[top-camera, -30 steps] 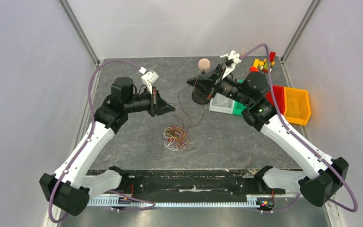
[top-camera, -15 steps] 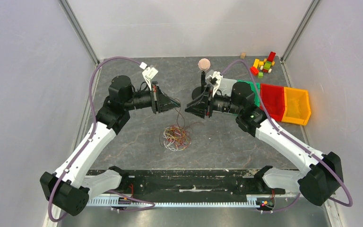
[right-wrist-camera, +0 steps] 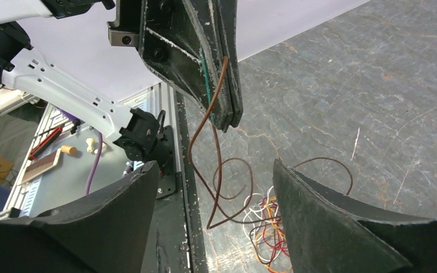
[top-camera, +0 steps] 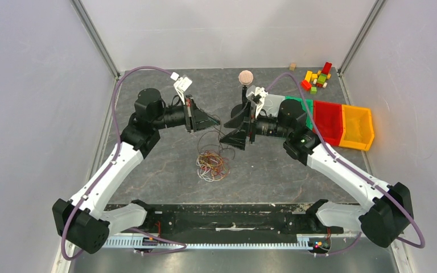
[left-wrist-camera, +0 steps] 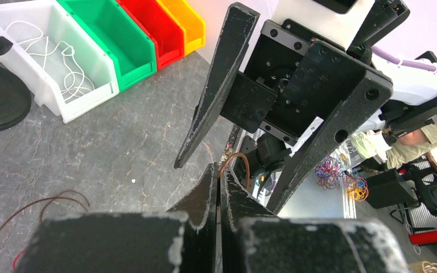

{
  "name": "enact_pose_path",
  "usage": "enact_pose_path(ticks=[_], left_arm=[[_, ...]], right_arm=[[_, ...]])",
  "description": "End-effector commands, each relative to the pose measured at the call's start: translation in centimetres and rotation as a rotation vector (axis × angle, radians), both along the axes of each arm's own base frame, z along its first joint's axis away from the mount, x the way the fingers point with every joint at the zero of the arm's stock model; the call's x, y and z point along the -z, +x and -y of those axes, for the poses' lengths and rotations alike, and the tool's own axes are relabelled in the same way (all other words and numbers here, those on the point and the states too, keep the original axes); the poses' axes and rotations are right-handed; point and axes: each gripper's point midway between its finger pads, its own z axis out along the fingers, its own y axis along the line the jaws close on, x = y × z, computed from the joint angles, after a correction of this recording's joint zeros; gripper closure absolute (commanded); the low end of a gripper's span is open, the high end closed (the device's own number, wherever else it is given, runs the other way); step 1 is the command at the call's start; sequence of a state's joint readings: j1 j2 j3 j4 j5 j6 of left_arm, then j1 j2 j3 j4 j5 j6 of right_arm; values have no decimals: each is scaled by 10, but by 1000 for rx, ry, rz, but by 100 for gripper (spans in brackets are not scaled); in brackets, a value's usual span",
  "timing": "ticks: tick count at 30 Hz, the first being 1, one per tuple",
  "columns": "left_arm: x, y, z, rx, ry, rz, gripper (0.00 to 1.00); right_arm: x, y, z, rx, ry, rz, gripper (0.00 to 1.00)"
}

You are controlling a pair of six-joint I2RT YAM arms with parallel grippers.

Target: Untangle the cables

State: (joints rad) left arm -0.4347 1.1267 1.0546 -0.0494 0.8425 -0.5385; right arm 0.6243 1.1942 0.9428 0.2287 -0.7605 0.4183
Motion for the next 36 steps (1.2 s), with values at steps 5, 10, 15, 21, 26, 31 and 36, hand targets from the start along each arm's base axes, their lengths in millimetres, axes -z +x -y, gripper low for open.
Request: enact_pose_path(ticks=[5, 10, 15, 21, 26, 31, 36], left_arm=[[-19, 7, 6, -13, -53, 21, 98], [-28, 13, 7, -36, -74, 14, 98], [-31, 24, 1, -118, -48, 18, 98], [-16, 23, -13, -171, 46, 61, 27], [-5, 26, -29, -227, 97, 77, 24], [4, 31, -41, -276, 137, 90, 22], [15, 28, -42, -269, 143, 66, 21]], right_arm=[[16, 4, -3, 40, 0, -13, 15], [27, 6, -25, 16, 6, -24, 40], [15, 12, -15, 75, -3, 3, 100], [-37, 33, 44, 245, -3, 1, 100], [-67, 43, 96, 413, -42, 17, 100], [-120, 65, 149, 583, -9, 71, 100], [-178, 87, 185, 678, 59, 132, 100]])
